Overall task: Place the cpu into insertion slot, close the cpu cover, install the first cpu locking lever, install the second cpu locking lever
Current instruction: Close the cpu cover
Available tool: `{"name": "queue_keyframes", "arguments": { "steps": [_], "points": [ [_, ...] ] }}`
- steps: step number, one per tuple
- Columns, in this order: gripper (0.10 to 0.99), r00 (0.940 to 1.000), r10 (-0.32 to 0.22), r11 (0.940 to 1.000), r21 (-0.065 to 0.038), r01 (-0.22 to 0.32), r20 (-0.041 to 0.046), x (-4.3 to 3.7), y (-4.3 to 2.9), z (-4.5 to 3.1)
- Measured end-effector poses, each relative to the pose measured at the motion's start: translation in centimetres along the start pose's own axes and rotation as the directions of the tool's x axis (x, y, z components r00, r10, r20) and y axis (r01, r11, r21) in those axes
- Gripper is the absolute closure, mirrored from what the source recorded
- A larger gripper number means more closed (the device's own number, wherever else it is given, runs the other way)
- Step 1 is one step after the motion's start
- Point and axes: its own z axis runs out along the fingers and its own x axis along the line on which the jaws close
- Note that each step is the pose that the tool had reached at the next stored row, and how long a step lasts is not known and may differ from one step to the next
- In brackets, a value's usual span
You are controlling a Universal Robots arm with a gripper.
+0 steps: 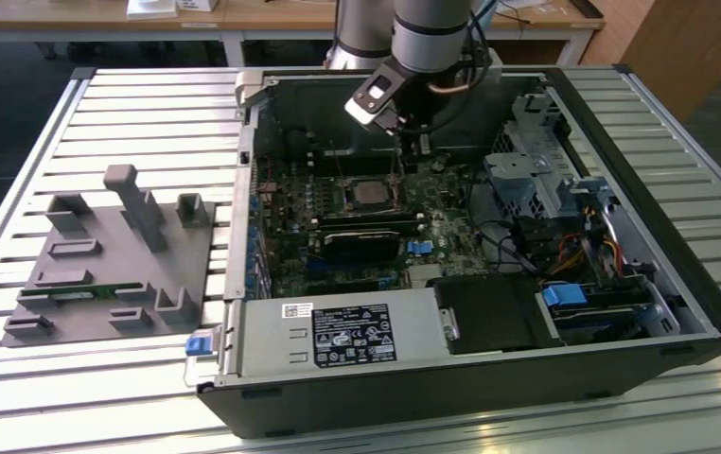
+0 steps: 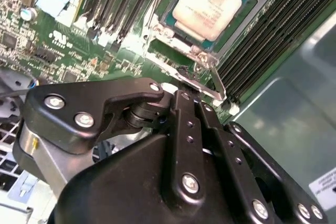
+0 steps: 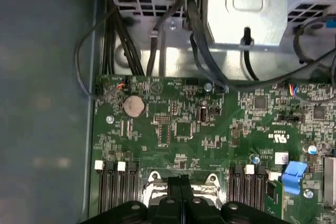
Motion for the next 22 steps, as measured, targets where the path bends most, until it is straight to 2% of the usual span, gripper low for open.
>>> {"name": "queue_keyframes", "arguments": {
  "steps": [10,22],
  "points": [
    [0.98,1.0,0.0,1.0,0.0,0.0,0.0001,0.0,-1.16,1.21],
    [0.98,1.0,0.0,1.0,0.0,0.0,-0.0001,0.09,-4.39,1.69]
  ]
}}
